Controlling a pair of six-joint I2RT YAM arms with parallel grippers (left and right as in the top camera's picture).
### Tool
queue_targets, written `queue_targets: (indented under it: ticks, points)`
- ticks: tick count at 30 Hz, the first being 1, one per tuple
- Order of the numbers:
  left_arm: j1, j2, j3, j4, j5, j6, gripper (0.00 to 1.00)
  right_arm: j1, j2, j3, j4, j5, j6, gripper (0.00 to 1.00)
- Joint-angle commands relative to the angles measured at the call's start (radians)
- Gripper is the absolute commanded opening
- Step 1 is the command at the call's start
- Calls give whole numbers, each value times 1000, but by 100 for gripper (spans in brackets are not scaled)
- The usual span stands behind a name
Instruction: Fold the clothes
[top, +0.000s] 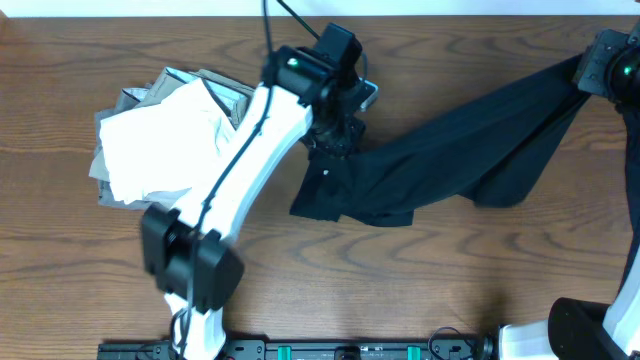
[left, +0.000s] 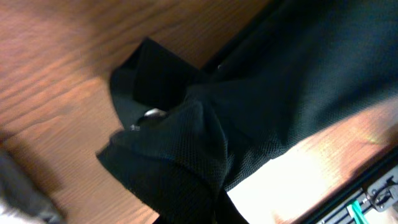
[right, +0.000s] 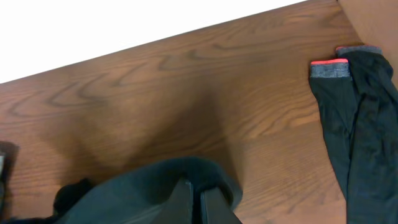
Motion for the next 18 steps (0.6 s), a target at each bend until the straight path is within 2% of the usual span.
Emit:
queue_targets:
  ticks: [1,6,7,9,18]
  points:
    - [4,69,-9,15,39,16,10,3,-1,6,10,31,-26,1]
    - [8,112,-8,34,40,17,31,3,-1,6,26,50,-37,1]
    - [11,111,-8,33,40,17,37,3,-1,6,27,61,-37,1]
    - [25,106,-8,27,37,16,58,3,-1,6,27,86,-37,1]
    - [130,105,-12,-12,43,17,74,2,-1,6,30,158,-33,1]
